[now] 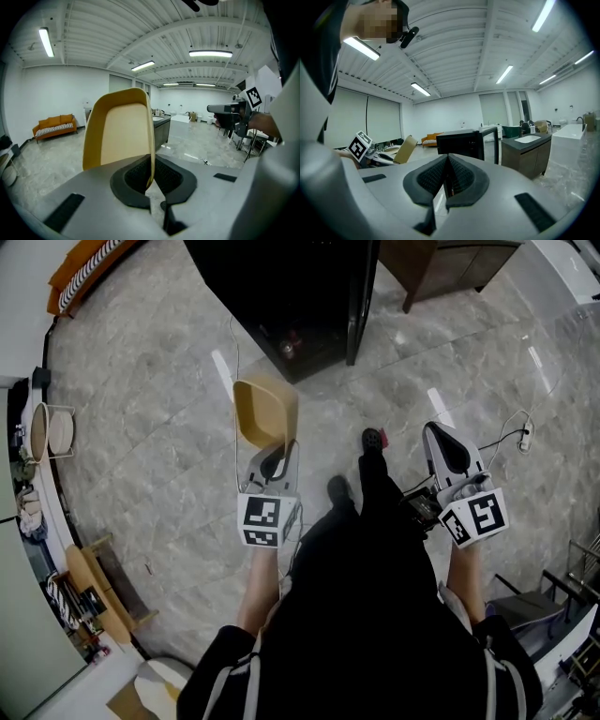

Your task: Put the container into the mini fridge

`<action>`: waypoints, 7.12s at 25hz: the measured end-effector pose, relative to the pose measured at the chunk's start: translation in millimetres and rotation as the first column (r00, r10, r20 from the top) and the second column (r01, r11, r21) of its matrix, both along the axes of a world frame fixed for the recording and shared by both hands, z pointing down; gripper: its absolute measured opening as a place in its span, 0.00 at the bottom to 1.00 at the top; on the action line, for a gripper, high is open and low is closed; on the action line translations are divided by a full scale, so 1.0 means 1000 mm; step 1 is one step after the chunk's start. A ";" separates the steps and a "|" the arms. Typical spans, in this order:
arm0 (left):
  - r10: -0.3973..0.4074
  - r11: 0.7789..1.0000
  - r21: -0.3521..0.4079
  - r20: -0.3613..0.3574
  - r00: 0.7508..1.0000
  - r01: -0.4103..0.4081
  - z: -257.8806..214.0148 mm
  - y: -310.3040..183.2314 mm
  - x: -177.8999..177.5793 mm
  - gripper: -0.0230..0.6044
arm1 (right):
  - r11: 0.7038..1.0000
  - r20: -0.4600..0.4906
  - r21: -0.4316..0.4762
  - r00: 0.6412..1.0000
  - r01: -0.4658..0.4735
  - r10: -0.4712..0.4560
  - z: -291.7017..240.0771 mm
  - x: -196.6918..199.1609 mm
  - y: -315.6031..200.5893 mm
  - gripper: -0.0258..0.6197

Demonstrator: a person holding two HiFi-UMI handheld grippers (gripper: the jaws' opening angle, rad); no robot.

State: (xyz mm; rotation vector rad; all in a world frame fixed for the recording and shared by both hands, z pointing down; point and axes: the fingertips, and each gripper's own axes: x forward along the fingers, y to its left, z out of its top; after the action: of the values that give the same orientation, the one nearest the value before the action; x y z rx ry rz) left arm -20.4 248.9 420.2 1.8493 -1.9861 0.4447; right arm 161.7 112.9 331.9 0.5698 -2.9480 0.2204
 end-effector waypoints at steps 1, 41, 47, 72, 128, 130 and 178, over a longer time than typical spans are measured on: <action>-0.004 1.000 -0.010 -0.005 1.000 0.004 0.001 -0.008 0.000 0.10 | 1.000 0.006 -0.007 1.000 0.003 -0.002 0.001 -0.001 -0.009 0.07; -0.144 0.982 -0.123 -0.017 0.989 0.140 0.010 -0.169 -0.040 0.10 | 0.912 0.036 -0.082 0.916 0.402 -0.401 0.022 -0.151 -0.172 0.07; 0.002 0.991 -0.133 -0.063 0.998 -0.010 0.018 -0.195 -0.076 0.10 | 0.944 0.017 -0.062 0.946 0.324 -0.323 0.010 -0.184 -0.184 0.07; 0.452 0.777 -0.443 -0.102 0.886 -0.447 0.171 -0.278 -0.183 0.10 | 0.992 -0.090 -0.088 0.992 -0.094 0.086 0.033 -0.231 -0.198 0.07; 0.520 0.681 -0.693 0.230 0.822 -0.237 0.336 -0.438 -0.320 0.10 | 0.925 -0.290 -0.198 0.921 -0.325 0.262 0.076 -0.167 -0.191 0.07; 0.517 0.685 -0.693 0.243 0.821 -0.227 0.334 -0.438 -0.321 0.10 | 0.923 -0.289 -0.199 0.920 -0.328 0.265 0.076 -0.165 -0.192 0.07; 0.392 0.808 -0.562 0.291 0.873 -0.175 0.225 -0.384 -0.274 0.11 | 0.981 -0.100 -0.132 0.987 -0.141 0.128 0.037 -0.132 -0.207 0.07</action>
State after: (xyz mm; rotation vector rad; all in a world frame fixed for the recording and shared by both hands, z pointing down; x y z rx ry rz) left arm -294.4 -135.3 645.6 1.7881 -1.5557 1.4048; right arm 29.5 -94.2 369.1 0.7386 -2.7813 0.3994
